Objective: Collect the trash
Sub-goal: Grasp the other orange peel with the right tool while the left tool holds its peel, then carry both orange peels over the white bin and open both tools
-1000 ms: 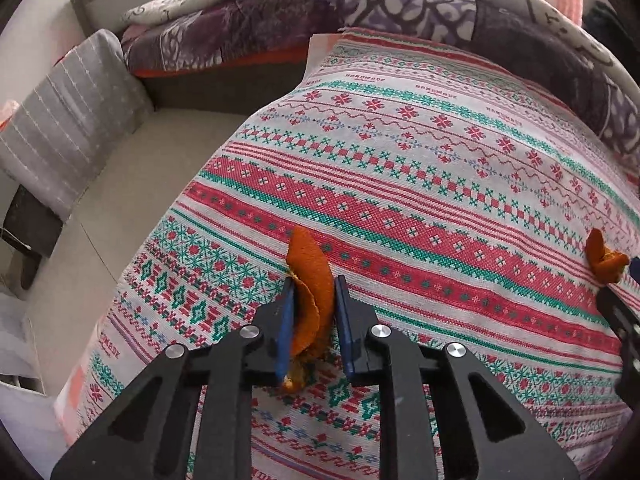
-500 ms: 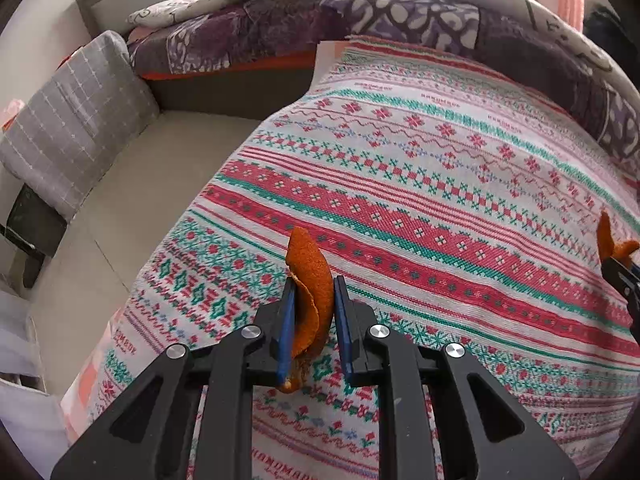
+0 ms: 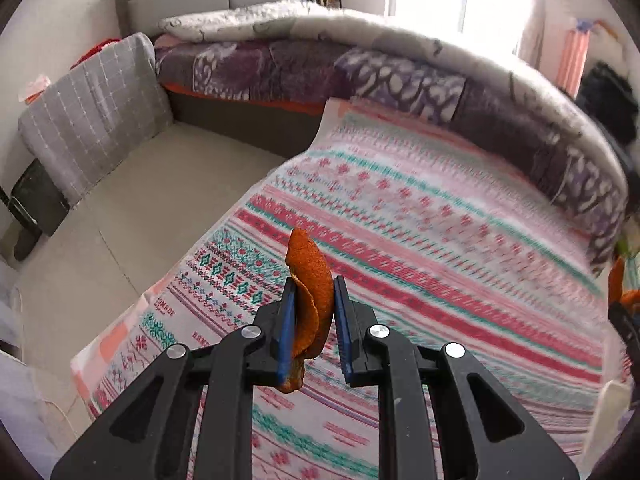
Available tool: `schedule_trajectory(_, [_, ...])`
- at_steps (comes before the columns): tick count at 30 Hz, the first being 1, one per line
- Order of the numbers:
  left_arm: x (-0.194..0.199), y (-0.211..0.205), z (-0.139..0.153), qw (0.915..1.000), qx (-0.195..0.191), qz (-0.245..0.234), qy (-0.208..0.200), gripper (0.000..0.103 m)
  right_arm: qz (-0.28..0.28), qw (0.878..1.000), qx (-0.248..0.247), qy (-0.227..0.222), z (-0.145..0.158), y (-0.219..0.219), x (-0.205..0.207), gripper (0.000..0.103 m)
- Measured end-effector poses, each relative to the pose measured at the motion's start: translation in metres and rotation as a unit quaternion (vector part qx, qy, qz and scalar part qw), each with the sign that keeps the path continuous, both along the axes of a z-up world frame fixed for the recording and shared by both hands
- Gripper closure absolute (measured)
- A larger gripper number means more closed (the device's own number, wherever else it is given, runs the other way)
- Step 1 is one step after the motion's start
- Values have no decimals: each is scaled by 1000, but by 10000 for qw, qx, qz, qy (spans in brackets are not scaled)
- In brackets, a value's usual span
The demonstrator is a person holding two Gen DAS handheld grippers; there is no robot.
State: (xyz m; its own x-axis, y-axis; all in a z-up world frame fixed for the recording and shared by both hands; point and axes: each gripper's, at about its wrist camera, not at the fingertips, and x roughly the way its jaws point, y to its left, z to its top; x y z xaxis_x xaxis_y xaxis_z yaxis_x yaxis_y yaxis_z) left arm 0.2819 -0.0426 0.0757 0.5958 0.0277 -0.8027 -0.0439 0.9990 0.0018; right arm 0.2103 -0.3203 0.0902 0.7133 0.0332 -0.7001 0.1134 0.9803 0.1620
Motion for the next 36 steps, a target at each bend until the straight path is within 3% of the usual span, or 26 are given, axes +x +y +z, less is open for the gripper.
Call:
schedule_trajectory(6, [-37, -16, 46, 9982, -270, -18, -542, 85, -375, 9989, 23, -275, 32, -25, -40, 81])
schedule_trajectory(14, [-75, -51, 79, 9941, -360, -321, -970, 84, -730, 9961, 77, -500, 53, -53, -80, 81])
schedule_trajectory(22, [-103, -85, 79, 9904, -370, -671, -1148, 84, -1016, 9932, 77, -563, 53, -81, -103, 81])
schedule_trajectory(36, [-116, -148, 66, 9849, -364, -1339, -1036, 84, -1581, 9862, 171, -460, 54, -135, -133, 80])
